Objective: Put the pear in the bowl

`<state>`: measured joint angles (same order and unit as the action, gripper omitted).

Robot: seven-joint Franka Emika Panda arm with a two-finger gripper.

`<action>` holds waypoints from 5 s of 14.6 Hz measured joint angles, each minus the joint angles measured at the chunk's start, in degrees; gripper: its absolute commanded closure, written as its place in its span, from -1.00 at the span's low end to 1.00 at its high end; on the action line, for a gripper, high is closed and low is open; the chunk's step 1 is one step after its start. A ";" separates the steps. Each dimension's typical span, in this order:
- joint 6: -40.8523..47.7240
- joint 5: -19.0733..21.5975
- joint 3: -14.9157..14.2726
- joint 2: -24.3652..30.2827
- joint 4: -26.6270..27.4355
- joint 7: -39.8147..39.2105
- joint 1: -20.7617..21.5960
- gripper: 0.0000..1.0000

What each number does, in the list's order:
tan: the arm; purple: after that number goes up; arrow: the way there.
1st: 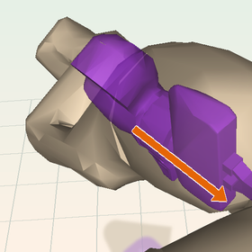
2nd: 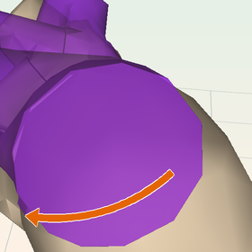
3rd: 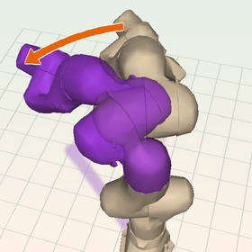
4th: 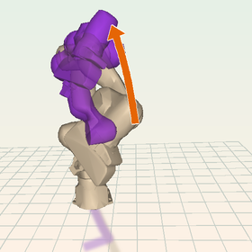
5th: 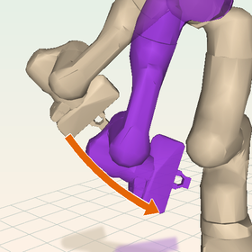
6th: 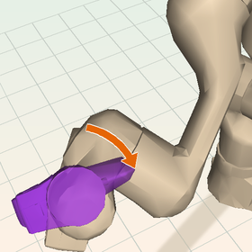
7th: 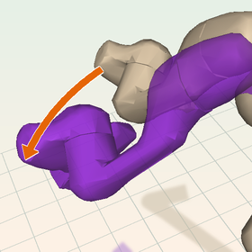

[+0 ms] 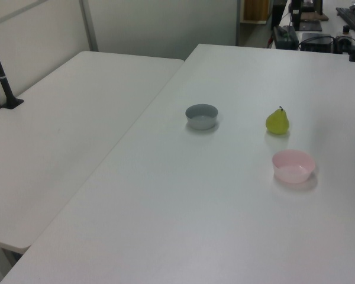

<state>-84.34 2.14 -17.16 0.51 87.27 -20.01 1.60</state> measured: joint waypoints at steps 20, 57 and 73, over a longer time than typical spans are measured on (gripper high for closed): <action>0.52 0.63 -1.40 0.01 -0.48 -0.36 -0.49 -1.00; -25.35 -7.59 16.98 -7.39 27.54 -1.21 -5.07 -1.00; -25.36 -11.59 17.55 -14.04 27.54 0.27 -3.66 -0.95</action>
<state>-109.70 -9.45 0.40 -13.53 114.81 -19.74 -2.06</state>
